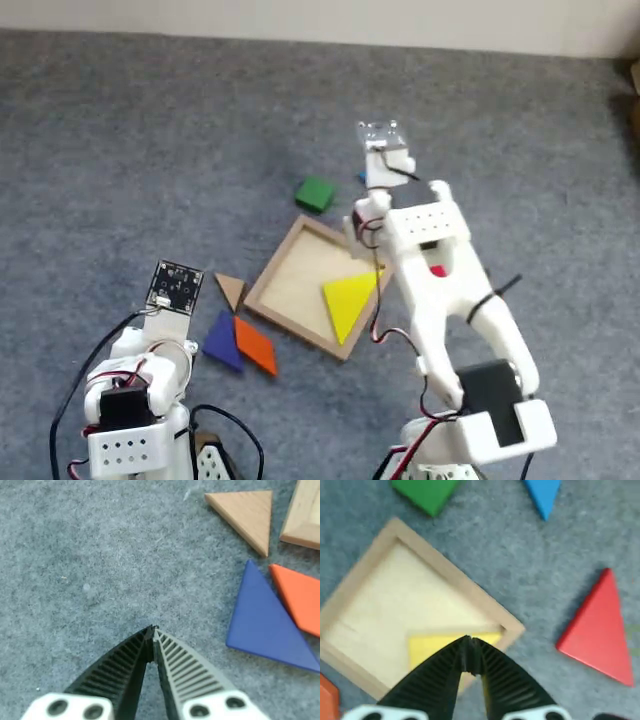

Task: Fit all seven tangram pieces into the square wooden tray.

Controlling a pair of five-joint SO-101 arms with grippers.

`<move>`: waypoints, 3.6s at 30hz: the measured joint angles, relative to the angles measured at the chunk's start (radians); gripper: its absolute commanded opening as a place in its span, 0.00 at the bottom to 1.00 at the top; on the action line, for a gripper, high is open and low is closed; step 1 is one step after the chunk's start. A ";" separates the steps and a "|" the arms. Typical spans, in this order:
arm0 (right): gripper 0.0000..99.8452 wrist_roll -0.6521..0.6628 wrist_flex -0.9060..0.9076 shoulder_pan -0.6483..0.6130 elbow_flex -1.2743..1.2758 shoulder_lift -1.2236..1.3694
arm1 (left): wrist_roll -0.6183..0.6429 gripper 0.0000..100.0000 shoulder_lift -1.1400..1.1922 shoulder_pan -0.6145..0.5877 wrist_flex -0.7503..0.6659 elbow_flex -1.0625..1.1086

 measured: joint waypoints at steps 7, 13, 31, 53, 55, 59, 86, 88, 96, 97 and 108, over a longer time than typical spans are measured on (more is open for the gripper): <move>0.33 0.121 0.155 0.121 -0.063 0.060 | 0.000 0.00 0.000 0.000 0.000 0.000; 0.37 0.183 0.239 0.147 -0.209 0.250 | 0.000 0.00 0.000 0.000 0.000 0.000; 0.37 0.384 0.371 0.219 -0.491 0.575 | 0.000 0.00 0.000 0.000 0.000 0.000; 0.37 0.451 0.310 0.276 -0.493 0.644 | 0.000 0.00 0.000 0.000 0.000 0.000; 0.37 0.423 0.285 0.276 -0.491 0.644 | 0.000 0.00 0.000 0.000 0.000 0.000; 0.37 0.407 0.259 0.276 -0.491 0.644 | 0.000 0.00 0.000 0.000 0.000 0.000; 0.11 0.404 0.358 0.288 -0.566 0.588 | 0.000 0.00 0.000 0.000 0.000 0.000; 0.11 0.404 0.379 0.290 -0.566 0.549 | 0.000 0.00 0.000 0.000 0.000 0.000; 0.11 0.404 0.437 0.115 -0.566 0.407 | 0.000 0.00 0.000 0.000 0.000 0.000; 0.11 0.404 0.437 0.081 -0.566 0.402 | 0.000 0.00 0.000 0.000 0.000 0.000; 0.11 0.405 0.253 -0.210 -0.509 0.396 | 0.000 0.00 0.000 0.000 0.000 0.000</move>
